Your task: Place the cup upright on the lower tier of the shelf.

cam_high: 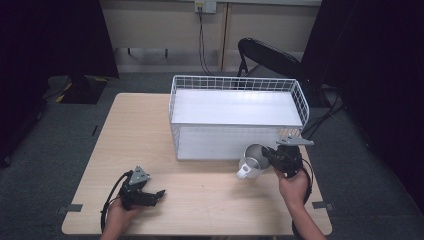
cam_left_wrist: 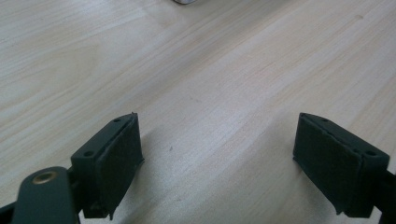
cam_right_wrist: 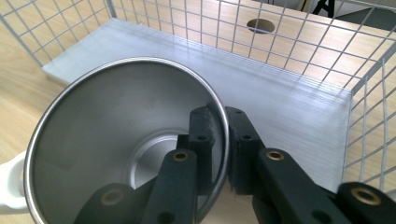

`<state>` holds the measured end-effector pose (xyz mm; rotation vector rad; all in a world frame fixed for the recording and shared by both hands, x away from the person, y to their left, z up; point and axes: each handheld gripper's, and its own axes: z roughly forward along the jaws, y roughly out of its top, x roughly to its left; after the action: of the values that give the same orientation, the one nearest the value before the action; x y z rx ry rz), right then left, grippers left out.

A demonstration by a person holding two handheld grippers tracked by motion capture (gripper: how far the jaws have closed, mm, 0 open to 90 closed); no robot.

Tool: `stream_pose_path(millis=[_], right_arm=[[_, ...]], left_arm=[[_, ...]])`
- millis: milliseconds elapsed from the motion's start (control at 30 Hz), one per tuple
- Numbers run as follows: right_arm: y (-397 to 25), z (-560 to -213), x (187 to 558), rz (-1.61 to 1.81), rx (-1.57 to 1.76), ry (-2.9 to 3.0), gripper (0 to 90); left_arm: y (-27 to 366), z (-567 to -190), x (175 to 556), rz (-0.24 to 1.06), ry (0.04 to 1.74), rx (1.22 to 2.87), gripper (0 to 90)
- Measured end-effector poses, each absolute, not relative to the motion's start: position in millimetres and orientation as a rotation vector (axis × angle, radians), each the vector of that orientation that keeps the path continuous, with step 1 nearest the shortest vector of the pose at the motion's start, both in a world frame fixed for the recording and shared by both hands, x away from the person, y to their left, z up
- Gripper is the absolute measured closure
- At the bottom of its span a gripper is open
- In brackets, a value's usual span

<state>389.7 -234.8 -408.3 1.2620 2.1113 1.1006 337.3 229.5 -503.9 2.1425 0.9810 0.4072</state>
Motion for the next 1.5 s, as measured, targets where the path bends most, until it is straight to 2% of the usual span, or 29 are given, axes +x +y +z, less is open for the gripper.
stream_pose_path(millis=[1500], right_arm=[[-232.0, -423.8, 423.5, 1.046, 1.331, 1.869, 82.0]], left_arm=[[229.5, -503.9, 337.3, 0.406, 0.982, 2.143, 14.8]])
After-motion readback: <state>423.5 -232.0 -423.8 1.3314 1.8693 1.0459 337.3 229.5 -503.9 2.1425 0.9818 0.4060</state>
